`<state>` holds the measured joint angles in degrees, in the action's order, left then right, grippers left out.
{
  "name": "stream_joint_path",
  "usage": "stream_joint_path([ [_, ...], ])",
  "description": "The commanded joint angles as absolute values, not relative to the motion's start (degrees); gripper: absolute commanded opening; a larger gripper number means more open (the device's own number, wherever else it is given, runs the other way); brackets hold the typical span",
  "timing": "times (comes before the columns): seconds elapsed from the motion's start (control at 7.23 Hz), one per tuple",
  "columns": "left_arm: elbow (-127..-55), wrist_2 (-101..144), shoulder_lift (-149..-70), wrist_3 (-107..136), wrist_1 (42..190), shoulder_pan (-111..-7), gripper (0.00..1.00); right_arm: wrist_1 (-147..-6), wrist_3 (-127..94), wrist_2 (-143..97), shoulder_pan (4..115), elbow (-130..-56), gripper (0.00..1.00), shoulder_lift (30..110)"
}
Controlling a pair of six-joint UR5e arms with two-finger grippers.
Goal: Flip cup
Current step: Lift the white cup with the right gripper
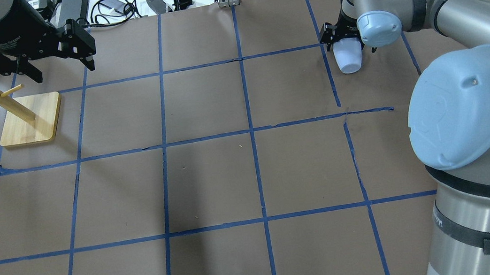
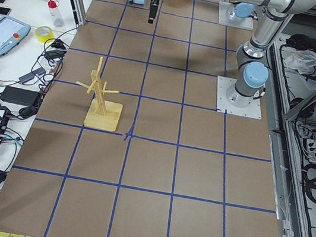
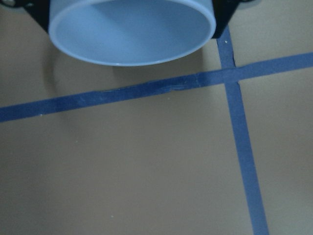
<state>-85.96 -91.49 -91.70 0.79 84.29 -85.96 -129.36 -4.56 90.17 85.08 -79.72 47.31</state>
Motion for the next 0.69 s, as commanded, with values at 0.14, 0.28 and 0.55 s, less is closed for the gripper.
stream_joint_path([
  [0.14, -86.0, -91.5, -91.7, 0.8, 84.3, -86.0, 1.0, -129.9, -4.3, 90.0, 85.0, -79.8, 0.85, 47.2],
  [0.28, -86.0, -91.5, -91.7, 0.8, 84.3, -86.0, 1.0, -129.6, -4.3, 90.0, 85.0, -79.9, 0.61, 47.2],
  [0.55, -86.0, -91.6, -91.7, 0.8, 84.3, -86.0, 1.0, -128.4, -4.3, 90.3, 85.0, -80.0, 0.33, 48.0],
])
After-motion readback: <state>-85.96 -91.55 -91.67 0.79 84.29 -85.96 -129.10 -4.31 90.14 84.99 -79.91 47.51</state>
